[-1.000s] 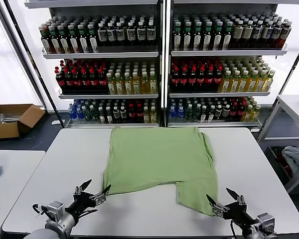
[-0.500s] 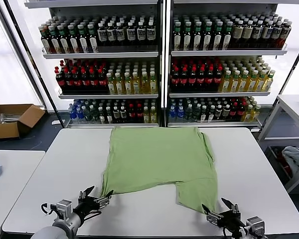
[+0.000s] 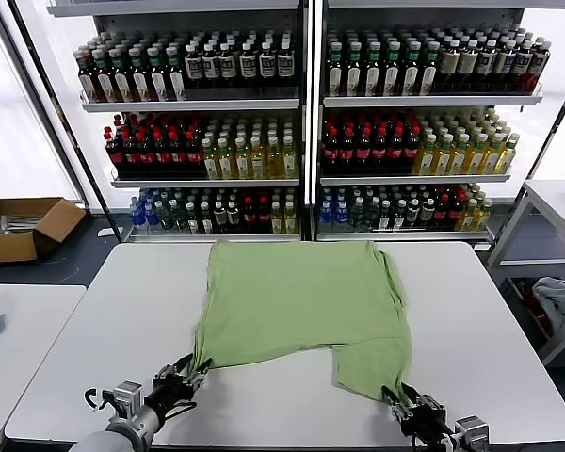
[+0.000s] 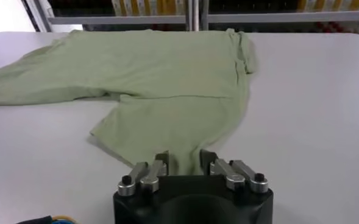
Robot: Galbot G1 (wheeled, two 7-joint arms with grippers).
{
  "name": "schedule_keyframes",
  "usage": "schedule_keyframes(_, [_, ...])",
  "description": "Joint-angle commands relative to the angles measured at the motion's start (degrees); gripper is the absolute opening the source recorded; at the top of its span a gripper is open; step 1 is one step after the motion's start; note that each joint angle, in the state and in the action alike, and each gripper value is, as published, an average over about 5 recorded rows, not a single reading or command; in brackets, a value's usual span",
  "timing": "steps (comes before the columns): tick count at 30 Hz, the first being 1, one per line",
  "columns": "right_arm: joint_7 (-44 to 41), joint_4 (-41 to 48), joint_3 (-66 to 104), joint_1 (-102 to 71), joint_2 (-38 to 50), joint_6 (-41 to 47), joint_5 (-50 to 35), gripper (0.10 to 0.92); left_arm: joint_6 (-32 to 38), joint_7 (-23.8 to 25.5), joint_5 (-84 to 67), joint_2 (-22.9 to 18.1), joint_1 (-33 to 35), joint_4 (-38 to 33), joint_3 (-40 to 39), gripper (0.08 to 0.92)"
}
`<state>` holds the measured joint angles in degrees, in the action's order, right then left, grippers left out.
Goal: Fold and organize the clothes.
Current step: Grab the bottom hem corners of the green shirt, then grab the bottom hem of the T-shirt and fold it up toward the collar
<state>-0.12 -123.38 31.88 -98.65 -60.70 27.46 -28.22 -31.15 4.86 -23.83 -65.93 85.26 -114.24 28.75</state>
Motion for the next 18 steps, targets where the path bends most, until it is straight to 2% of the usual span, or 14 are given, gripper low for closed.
schedule_keyframes(1, [-0.32,0.26,-0.45,-0.18,-0.39,-1.42,-0.16,0.158,0.32,-0.82,1.38,-0.36,0.30,0.00,-0.90,0.368])
schedule_keyframes(5, [-2.70,0.35,-0.07,-0.19,-0.60,-4.57,-0.23,0.106,2.52,-2.58,1.42,-0.74,0.03,-0.20,-0.62,0.255])
schedule_keyframes(11, [-7.55,-0.75,1.33,-2.22,-0.65,-8.99,-0.91,0.106,4.33,-4.02,1.60,-0.95,1.51,-4.08,0.57,0.103])
schedule_keyframes(18, [-14.09,-6.43,5.83,-13.90,0.87,-14.17,0.77,0.106,3.53,-4.66,-0.05,0.33,8.08,-12.17,4.64,0.083])
